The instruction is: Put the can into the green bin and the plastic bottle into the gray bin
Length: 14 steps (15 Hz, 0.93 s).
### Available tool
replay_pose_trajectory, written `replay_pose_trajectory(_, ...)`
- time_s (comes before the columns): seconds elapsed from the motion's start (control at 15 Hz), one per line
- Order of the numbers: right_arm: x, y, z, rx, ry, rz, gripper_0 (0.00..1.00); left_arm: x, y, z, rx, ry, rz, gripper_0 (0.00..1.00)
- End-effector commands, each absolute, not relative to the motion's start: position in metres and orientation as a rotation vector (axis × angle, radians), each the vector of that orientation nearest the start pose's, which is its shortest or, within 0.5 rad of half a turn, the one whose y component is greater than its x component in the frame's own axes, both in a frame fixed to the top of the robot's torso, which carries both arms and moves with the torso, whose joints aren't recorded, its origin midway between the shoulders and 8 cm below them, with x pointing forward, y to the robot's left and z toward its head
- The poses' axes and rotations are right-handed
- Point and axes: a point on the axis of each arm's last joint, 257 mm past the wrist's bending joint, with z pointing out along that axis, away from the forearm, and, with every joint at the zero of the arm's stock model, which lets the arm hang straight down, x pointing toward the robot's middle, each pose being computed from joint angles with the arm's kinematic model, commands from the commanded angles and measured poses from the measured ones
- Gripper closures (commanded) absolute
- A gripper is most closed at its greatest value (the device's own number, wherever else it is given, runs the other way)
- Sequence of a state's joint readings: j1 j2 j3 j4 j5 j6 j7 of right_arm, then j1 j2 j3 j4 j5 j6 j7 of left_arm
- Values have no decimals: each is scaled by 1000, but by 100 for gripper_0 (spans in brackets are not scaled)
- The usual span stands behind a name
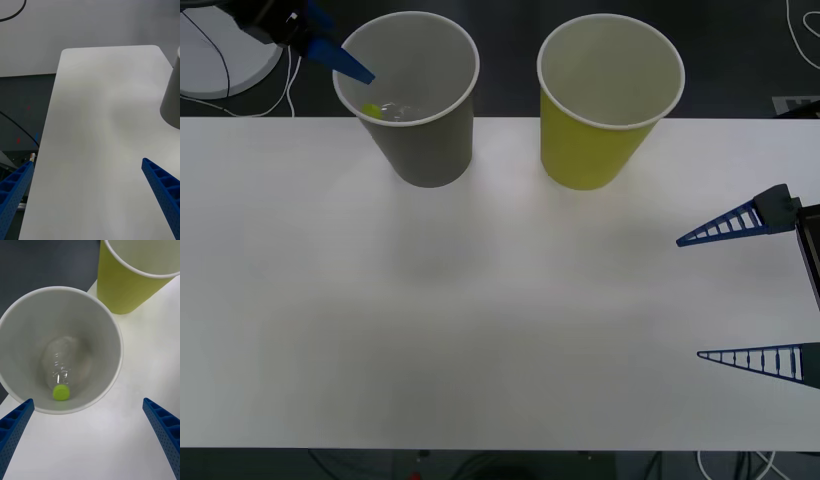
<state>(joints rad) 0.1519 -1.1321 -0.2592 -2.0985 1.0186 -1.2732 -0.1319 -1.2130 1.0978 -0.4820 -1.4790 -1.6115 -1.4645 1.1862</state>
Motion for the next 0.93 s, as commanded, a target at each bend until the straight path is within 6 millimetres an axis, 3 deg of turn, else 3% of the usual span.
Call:
replay_pose_trajectory(0.07, 292, -201, -95, -1657, 1350, 562, 0, 507, 207, 33, 1200, 2102, -217, 0)
replay_pose_trajectory(0.6, 292, -201, -95, -1657, 1350, 562, 0, 448, 236, -3, 1217, 1961, -420, 0)
replay_pose_trajectory(0.93, 292, -201, -95, -1657, 1350, 562, 0, 421, 263, -29, 1323, 1846, -424, 0)
